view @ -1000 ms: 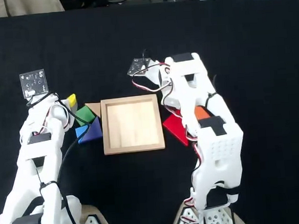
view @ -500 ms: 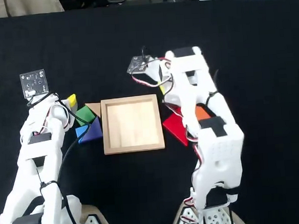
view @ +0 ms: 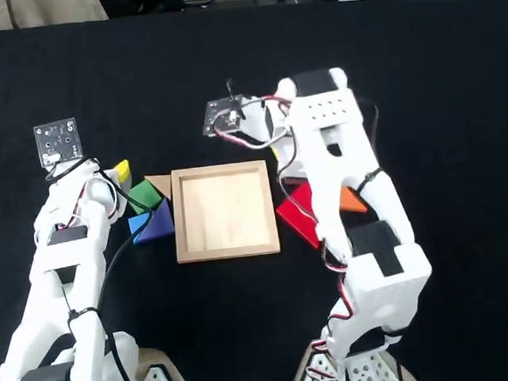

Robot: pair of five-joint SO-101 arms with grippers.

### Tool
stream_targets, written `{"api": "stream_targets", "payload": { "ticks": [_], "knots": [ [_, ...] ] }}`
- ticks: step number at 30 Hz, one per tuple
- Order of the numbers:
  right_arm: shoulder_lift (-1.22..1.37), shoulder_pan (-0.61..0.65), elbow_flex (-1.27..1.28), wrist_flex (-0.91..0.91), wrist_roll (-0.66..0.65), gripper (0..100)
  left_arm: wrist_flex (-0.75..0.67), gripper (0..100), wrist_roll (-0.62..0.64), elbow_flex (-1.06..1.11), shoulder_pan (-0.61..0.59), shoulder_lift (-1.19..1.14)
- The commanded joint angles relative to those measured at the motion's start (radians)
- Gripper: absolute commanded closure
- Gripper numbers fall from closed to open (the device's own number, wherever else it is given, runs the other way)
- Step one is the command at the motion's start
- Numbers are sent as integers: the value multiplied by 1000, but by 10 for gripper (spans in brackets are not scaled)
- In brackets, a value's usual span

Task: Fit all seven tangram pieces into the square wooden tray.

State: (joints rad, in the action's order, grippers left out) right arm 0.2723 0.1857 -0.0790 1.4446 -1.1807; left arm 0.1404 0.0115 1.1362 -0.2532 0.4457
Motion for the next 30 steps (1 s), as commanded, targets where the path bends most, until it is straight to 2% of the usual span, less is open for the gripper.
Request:
{"api": "stream_targets", "payload": {
  "ticks": [1,6,10,12,16,30],
  "knots": [
    [7,-49,114,-193,81,747,-17,744,9,-5,13,5],
    [48,-46,199,-295,86,747,-18,744,9,-8,15,5],
    [91,-51,199,-304,87,740,-18,744,9,-7,15,5],
    [116,-51,191,-310,92,704,-18,744,9,-7,15,5],
    [131,-55,143,-316,183,633,-18,744,9,-7,15,5],
    [133,-103,19,-310,180,631,-18,744,9,-8,15,5]
  ]
}}
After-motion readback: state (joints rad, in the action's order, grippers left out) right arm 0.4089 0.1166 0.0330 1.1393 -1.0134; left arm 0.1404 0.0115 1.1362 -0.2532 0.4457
